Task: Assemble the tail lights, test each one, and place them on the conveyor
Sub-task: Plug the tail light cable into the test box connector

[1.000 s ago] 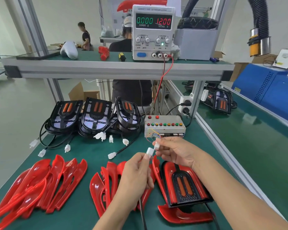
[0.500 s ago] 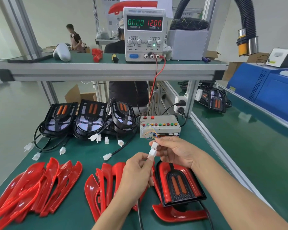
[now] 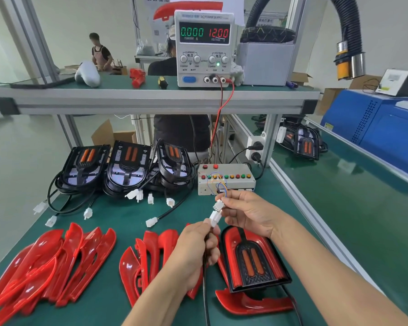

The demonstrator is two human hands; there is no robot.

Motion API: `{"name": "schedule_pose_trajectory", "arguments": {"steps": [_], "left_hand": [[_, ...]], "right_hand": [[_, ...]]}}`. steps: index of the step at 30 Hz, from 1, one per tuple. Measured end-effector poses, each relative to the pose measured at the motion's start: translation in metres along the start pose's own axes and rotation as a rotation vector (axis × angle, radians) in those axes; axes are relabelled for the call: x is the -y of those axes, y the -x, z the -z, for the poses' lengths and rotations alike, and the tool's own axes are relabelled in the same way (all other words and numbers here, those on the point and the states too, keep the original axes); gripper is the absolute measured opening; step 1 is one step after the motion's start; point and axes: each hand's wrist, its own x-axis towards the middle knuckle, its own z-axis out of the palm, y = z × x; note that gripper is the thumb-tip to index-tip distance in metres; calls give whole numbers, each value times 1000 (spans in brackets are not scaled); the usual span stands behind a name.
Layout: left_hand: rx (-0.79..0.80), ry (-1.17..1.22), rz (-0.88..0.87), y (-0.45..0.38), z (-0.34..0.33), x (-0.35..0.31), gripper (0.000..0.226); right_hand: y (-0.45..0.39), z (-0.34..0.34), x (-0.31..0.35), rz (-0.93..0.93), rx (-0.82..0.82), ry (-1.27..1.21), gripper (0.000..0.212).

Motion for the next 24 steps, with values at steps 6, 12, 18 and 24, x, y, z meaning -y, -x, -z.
{"name": "schedule_pose_trajectory", "arguments": {"steps": [6,12,18,24], "left_hand": [[29,132,108,2,0,-8,34],[-2,96,102,1,-2,-8,37],[-2,109,118,1,-2,-8,38],[15,142,170,-1,-4,-10,36]], "right_hand": [[0,3,-5,2,25,11,10],[1,4,-3,-7,36,64,12],[2,5,-3,0,33,91,9],[3,4,-3,7,4,100,9]]}}
